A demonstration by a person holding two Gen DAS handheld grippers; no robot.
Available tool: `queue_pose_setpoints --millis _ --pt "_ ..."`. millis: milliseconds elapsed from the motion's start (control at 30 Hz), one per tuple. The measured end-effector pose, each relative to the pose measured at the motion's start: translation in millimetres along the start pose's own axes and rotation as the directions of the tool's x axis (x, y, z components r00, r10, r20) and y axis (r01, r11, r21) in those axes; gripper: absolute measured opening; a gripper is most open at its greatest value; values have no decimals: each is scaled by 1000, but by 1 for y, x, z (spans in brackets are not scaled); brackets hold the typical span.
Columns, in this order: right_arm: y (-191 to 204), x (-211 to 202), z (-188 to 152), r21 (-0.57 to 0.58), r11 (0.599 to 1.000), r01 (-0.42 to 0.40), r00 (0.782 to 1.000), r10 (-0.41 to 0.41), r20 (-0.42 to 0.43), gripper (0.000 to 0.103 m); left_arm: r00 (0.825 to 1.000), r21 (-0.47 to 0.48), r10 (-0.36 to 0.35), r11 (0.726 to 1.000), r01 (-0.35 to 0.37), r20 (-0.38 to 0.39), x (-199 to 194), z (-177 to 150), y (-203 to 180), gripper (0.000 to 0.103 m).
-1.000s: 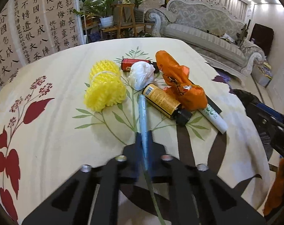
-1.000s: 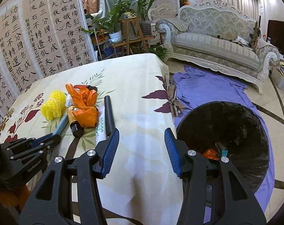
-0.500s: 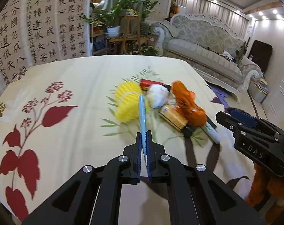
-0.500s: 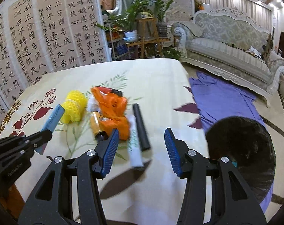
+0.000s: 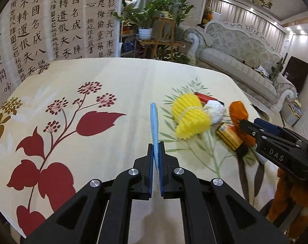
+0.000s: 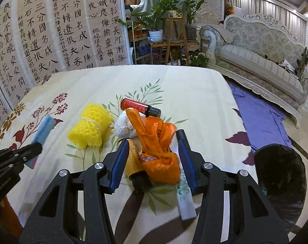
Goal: Collect trash
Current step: 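Grasp the light blue tube with the left gripper while the right gripper grasps an orange bag, then carry the blue tube and orange bag over the trash bin with both grippers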
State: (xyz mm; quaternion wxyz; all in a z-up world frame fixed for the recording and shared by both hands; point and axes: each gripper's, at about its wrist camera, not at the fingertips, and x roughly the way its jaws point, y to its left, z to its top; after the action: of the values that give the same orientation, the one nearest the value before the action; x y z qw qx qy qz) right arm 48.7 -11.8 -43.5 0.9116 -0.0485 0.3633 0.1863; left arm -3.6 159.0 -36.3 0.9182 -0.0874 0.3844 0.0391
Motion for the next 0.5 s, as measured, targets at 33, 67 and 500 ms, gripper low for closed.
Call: queue_pose_setpoints --millis 33,67,500 --pt "0 3 0 -3 1000 5 1000 -5 -8 49 1000 -4 0 1000 0 -5 2 0 2 5" --pt "0 6 0 -3 1000 5 1000 -5 -15 48 1000 -6 -2 1000 2 -9 3 -1 4 5" --pt "-4 -8 -2 6 1000 18 1000 -18 16 23 999 18 -42 999 42 -5 3 -5 -11 5"
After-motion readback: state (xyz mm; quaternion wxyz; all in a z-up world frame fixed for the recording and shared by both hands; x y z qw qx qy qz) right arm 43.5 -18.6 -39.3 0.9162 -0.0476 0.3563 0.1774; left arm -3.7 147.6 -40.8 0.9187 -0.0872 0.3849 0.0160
